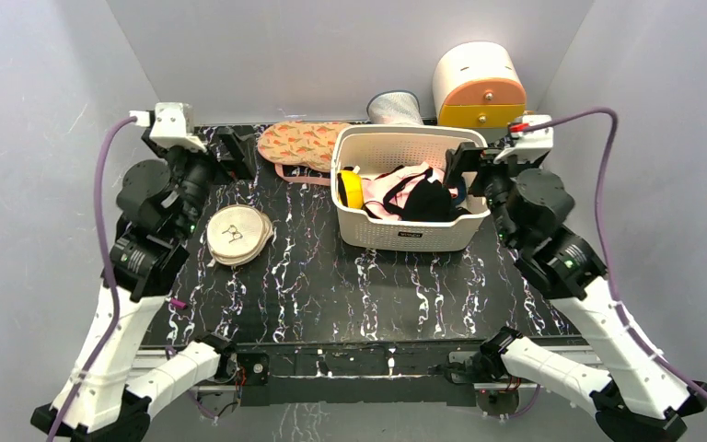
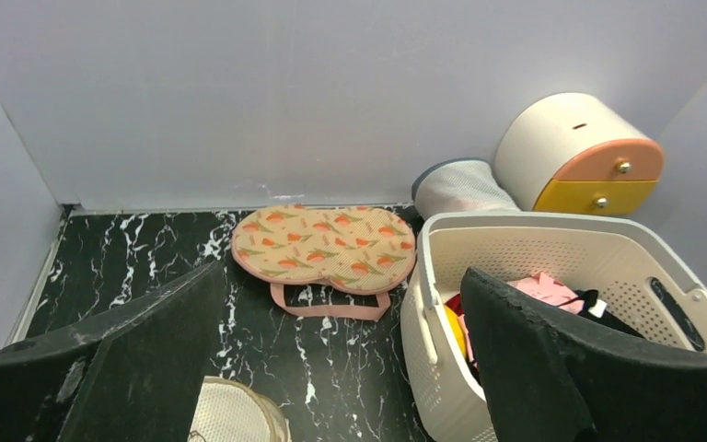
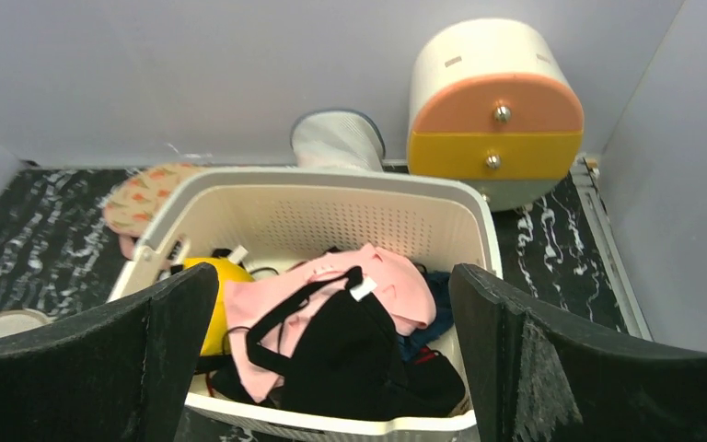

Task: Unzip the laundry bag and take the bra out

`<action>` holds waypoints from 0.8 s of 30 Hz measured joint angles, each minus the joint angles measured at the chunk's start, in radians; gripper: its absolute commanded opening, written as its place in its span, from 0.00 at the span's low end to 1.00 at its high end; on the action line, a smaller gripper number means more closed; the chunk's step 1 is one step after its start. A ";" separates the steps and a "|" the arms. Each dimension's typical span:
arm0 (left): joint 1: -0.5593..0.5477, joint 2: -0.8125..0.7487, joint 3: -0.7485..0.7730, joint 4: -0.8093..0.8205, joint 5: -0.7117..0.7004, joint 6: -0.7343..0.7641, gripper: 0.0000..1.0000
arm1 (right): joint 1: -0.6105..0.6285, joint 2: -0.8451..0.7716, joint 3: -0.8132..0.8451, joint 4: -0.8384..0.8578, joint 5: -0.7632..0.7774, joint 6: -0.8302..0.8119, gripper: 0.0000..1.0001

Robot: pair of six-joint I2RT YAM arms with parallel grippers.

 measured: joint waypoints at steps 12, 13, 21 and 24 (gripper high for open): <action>0.127 0.320 -0.011 0.040 0.080 -0.089 0.98 | -0.174 0.079 -0.217 0.060 -0.056 0.097 0.98; 0.142 0.358 -0.011 0.043 0.095 -0.105 0.98 | -0.187 0.079 -0.231 0.064 -0.067 0.107 0.98; 0.303 0.672 -0.006 0.087 0.288 -0.290 0.98 | -0.266 0.038 -0.298 0.116 -0.231 0.153 0.98; 0.361 0.821 0.032 0.109 0.370 -0.375 0.98 | -0.278 -0.021 -0.339 0.147 -0.282 0.171 0.98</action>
